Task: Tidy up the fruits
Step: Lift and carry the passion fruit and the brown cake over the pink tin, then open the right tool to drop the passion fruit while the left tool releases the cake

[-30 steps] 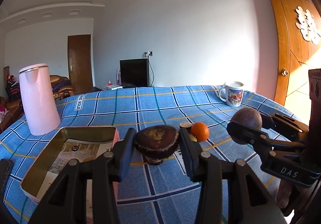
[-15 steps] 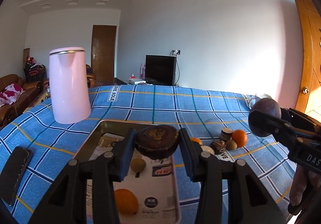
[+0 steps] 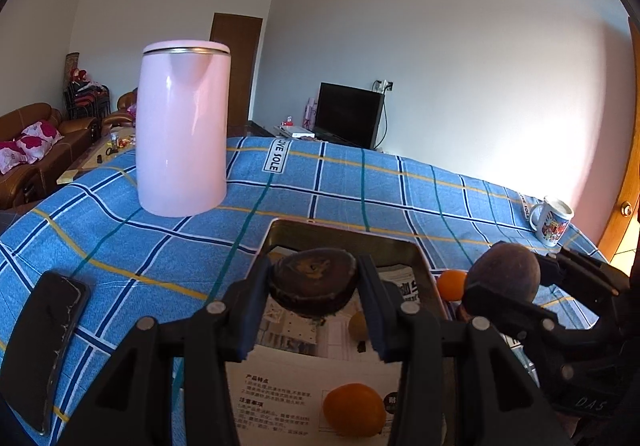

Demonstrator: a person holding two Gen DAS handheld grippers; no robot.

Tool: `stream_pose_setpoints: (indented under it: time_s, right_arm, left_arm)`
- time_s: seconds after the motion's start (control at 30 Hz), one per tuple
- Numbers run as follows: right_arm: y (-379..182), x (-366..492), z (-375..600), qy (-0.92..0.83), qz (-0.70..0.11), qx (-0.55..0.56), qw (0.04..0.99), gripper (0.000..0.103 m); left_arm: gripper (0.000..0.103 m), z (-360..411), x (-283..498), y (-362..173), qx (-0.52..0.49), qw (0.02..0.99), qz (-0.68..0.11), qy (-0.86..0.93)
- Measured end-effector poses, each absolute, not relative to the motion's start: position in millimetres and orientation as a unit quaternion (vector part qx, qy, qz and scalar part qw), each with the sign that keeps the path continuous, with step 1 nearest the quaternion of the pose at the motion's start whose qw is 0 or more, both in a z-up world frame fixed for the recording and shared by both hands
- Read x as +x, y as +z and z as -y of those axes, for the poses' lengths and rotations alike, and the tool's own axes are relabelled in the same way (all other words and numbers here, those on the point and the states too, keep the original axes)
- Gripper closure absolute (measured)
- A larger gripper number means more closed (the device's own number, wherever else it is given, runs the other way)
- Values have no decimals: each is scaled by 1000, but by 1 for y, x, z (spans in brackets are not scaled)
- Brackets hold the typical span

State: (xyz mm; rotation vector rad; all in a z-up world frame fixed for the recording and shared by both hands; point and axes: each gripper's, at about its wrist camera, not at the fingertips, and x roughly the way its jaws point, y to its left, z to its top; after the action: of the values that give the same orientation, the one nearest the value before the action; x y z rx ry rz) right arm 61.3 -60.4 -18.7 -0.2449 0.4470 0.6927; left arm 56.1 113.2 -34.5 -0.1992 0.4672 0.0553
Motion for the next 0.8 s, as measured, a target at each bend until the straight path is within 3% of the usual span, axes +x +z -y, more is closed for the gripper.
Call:
stream_pose_setpoints:
  time_s: [0.53, 0.7, 0.8]
  right_arm:
    - [-59, 76, 4, 355, -301, -165, 869, 52]
    - [-46, 68, 23, 351, -278, -159, 880, 50]
    - [-37, 73, 53, 328, -269, -143, 894, 49]
  left_arm:
    - [55, -129, 63, -39, -109, 959, -261, 27]
    - [35, -128, 58, -37, -107, 962, -249, 44]
    - [34, -121, 55, -33, -110, 964, -240, 41]
